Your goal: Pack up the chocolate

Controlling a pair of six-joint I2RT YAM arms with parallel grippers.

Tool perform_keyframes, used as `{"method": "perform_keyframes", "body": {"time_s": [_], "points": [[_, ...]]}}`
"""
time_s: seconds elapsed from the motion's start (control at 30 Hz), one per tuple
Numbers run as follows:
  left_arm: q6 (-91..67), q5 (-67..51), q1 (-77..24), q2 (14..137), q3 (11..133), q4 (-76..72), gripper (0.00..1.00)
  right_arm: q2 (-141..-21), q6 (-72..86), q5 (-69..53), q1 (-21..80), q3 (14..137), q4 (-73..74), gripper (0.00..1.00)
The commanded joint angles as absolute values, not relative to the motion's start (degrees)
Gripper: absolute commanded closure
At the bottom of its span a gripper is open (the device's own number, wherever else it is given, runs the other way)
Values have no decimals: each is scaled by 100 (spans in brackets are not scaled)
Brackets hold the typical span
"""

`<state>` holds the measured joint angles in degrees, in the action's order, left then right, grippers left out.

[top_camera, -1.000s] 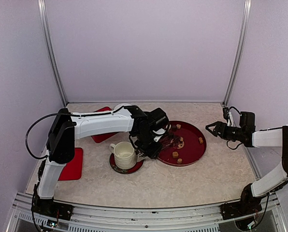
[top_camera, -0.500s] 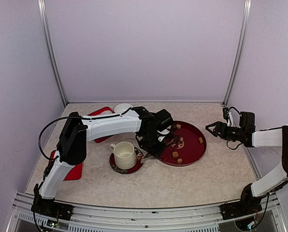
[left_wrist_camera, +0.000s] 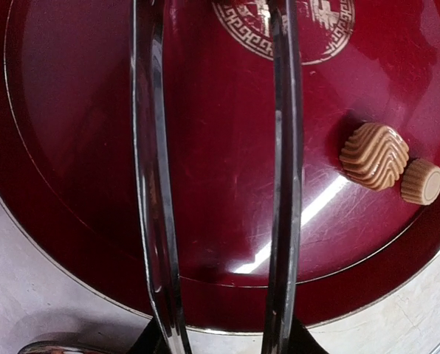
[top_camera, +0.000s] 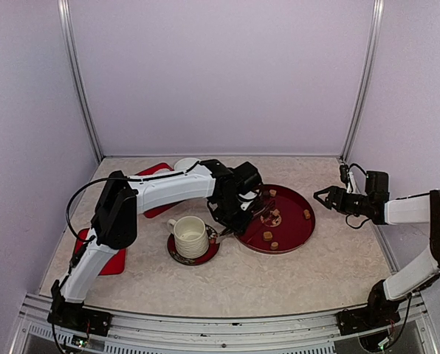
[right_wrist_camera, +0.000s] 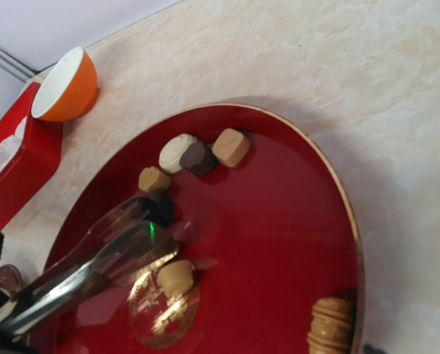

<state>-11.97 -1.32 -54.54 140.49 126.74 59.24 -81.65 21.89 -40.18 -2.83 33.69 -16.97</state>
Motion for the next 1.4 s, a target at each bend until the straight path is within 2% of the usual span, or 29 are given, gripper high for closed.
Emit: {"method": "perform_keyframes", "body": {"time_s": [0.0,0.33,0.47,0.9,1.13,1.37], "points": [[-1127,-206,-5326,14194,12873,5987,64,-8217,2140,-4069,-378,3384,-1775,20],[-1073,-242,-5262,14183,12881,5993,65,-8218,2160,-4061,-387,3366,-1802,20],[-1055,-164,-5299,14076,12892,5993,69,-8213,2199,-4077,-387,3374,-1819,20],[-1038,-322,-5074,13234,12663,5845,72,-8053,2188,-4059,-387,3378,-1680,20],[-1066,-730,-4755,12499,11955,5473,72,-7997,2191,-4069,-387,3366,-1651,20],[-1217,-782,-4154,11055,10438,5046,72,-7979,2187,-4097,-386,3383,-1647,20]]}}
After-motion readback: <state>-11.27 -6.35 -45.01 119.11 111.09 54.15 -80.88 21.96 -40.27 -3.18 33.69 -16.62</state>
